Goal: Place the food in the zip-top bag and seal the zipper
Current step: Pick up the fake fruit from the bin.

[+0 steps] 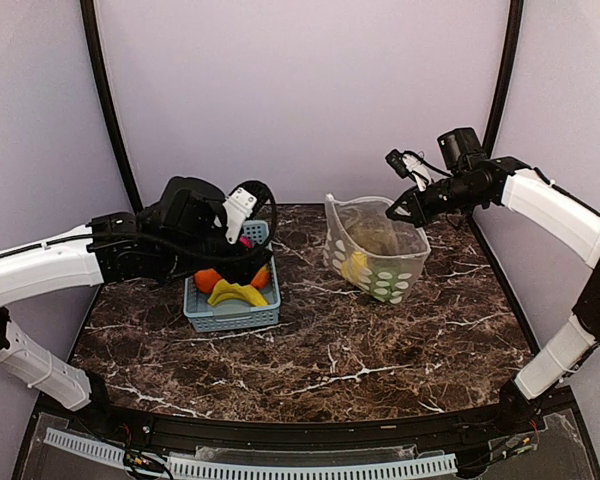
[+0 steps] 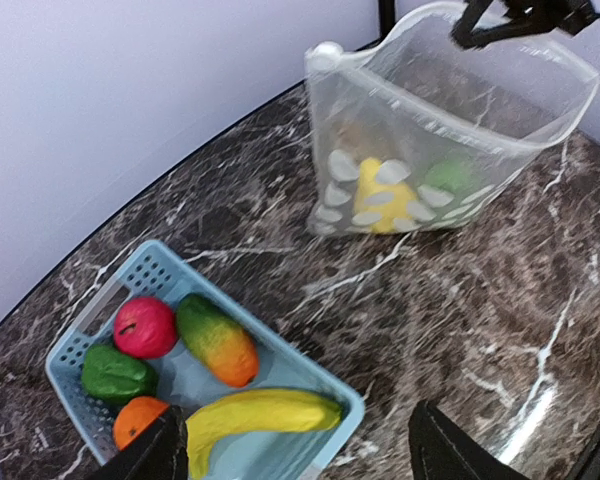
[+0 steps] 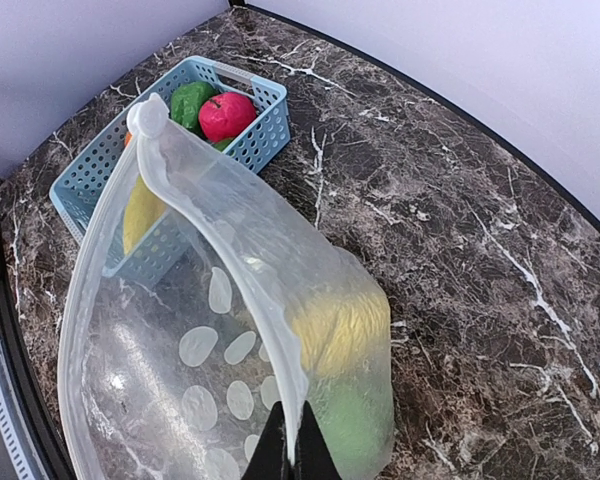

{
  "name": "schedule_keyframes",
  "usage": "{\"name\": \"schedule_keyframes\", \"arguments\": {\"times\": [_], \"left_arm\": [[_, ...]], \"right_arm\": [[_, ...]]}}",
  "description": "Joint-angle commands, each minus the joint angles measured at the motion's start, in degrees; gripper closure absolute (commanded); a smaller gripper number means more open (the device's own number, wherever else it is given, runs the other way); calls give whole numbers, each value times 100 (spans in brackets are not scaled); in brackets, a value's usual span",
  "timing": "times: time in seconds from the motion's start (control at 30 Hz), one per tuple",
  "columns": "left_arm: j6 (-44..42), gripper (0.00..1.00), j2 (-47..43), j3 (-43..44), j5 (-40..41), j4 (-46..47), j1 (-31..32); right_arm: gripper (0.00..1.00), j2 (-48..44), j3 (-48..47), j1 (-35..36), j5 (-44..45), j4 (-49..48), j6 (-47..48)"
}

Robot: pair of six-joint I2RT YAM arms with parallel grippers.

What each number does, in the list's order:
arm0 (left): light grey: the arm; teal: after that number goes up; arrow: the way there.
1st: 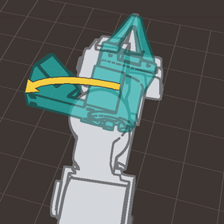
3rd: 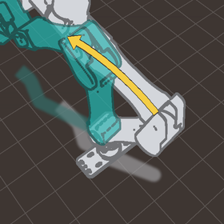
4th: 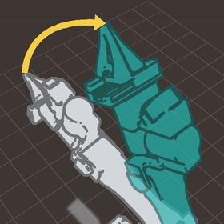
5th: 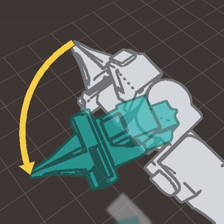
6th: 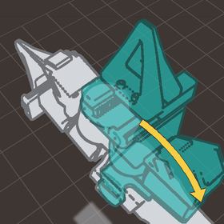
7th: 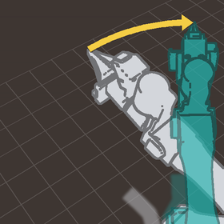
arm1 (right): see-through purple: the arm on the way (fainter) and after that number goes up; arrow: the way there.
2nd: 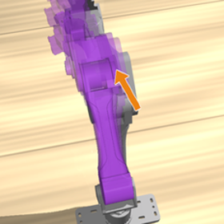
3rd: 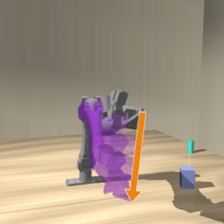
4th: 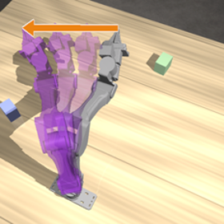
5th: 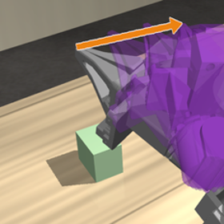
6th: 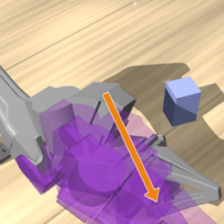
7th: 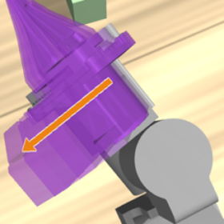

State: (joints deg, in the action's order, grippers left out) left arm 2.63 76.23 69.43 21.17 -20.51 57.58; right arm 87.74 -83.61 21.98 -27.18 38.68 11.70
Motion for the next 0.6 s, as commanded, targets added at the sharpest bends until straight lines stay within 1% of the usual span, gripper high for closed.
{"name": "schedule_keyframes", "arguments": {"times": [0.0,0.17,0.2,0.27,0.3,0.4,0.53,0.57], "left_arm": [[-418,27,-186,-97,-308,-1348,-825],[-775,32,-76,-231,-1227,-1521,-1456],[-818,34,-31,-216,-1360,-1591,-1613],[-825,37,126,-121,-1872,-1771,-1908],[-821,38,252,-30,-2266,-1923,-2001],[-948,41,523,89,-2537,-2124,-2344],[-1199,41,774,86,-2723,-2175,-2574],[-1216,43,812,77,-2765,-2176,-2606]], "right_arm": [[100,-127,123,-27,-78,-220,61],[100,-44,72,-27,-168,-228,56],[100,-28,52,-27,-173,-218,59],[100,-27,38,-27,-190,-211,66],[100,-22,38,-25,-196,-215,68],[100,-42,46,-27,-200,-202,90],[100,-103,85,-31,-184,-203,112],[100,-112,95,-35,-176,-203,124]]}}
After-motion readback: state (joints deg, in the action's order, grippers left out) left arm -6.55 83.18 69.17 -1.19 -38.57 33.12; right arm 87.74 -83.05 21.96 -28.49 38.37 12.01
